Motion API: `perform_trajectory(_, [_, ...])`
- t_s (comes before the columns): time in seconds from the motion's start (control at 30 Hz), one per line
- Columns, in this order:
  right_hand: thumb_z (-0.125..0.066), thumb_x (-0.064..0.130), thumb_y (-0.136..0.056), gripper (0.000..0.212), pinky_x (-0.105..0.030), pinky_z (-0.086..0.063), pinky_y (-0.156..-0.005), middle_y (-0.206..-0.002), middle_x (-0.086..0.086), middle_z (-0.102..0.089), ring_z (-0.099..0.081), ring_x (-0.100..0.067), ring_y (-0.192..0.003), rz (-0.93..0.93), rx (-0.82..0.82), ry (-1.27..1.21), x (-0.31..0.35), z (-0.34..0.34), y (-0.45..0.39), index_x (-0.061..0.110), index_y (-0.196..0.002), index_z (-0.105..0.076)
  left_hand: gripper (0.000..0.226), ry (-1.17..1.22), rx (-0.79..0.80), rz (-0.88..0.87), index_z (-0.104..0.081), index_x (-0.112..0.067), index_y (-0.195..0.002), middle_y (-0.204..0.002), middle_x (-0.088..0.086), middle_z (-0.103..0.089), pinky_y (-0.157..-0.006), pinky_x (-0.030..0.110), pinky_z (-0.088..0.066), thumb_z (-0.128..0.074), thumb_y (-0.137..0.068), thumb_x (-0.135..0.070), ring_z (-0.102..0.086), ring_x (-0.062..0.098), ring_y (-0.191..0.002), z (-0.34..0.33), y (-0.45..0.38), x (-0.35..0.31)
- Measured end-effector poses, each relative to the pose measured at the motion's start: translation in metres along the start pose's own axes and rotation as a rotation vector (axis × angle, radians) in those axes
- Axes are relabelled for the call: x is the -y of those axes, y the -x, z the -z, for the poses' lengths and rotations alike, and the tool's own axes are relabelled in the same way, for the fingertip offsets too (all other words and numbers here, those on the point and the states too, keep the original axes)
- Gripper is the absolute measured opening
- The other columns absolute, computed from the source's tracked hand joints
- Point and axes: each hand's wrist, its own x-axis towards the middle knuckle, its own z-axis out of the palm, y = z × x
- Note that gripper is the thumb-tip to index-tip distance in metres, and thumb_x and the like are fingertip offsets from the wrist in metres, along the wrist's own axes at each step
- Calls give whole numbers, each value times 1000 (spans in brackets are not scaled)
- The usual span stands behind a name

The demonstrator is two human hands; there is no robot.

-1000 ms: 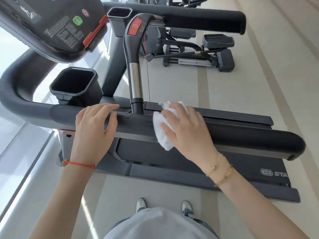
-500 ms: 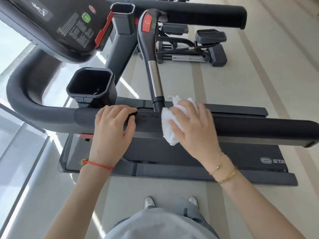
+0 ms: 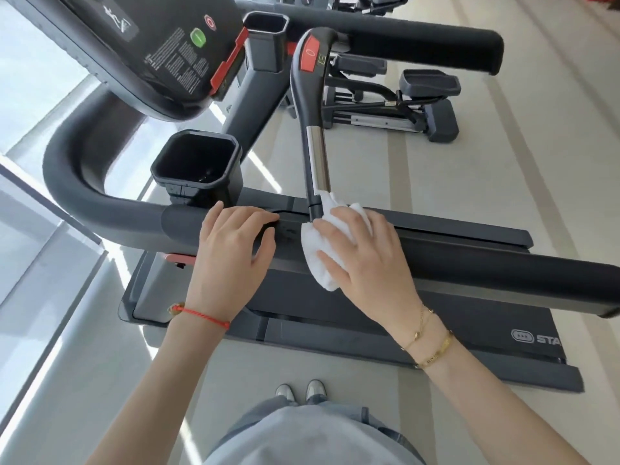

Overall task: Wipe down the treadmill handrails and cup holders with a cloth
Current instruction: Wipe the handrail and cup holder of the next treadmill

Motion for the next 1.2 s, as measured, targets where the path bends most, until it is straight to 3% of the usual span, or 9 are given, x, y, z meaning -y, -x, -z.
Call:
perform_trajectory(0.17, [-33,39,-103,38,-41,-45,-81,-120,-6,-58,-50,-29,-91,8,40,-42,0,2,-18,20,-119,-61,22,12,-86,24,-68,-13,-113,-111,0,-67,-113,49,-32,-54,-96,-15,-58,23,-111,7,0,10])
perform_trajectory(0.47, [-26,42,-102,43,-38,-46,-79,-121,-7,-54,-51,-26,-94,69,192,-54,56,-11,-66,19,-126,-54,21,-47,-161,148,-68,-13,-112,-109,5,-68,-102,52,-41,-54,-96,-12,-59,28,-105,35,2,77])
perform_trajectory(0.6, [-15,46,-100,52,-35,-43,-74,-114,-5,-52,-49,-24,-89,20,247,-72,102,-27,-103,20,-127,-51,18,-41,-108,154,-68,-12,-106,-103,4,-69,-99,51,-43,-54,-95,-11,-60,28,-98,44,-4,110])
perform_trajectory(0.7, [-21,45,-101,47,-37,-42,-72,-110,-5,-52,-47,-25,-86,4,240,-67,129,-34,-119,20,-122,-54,18,-29,-59,115,-69,-11,-100,-98,3,-68,-98,47,-42,-51,-97,-13,-59,26,-93,48,-9,126])
perform_trajectory(0.83, [-30,45,-101,41,-39,-45,-74,-118,-3,-54,-48,-25,-87,-30,203,-87,116,-24,-100,22,-121,-57,18,5,-11,49,-68,-12,-98,-92,-1,-66,-101,42,-40,-50,-99,-16,-59,23,-87,52,-15,138])
perform_trajectory(1.0, [-26,43,-98,44,-43,-45,-75,-118,-1,-55,-48,-27,-87,-240,204,-27,99,-12,-80,21,-117,-59,19,56,43,-8,-67,-16,-101,-96,-6,-66,-102,34,-35,-49,-97,-21,-60,20,-92,58,-15,146])
perform_trajectory(1.2, [-26,43,-100,42,-41,-40,-71,-112,-5,-55,-44,-27,-83,-195,189,31,162,-33,-116,20,-113,-59,19,85,72,-63,-68,-15,-105,-103,-5,-67,-102,26,-29,-51,-97,-15,-59,21,-98,61,-13,154])
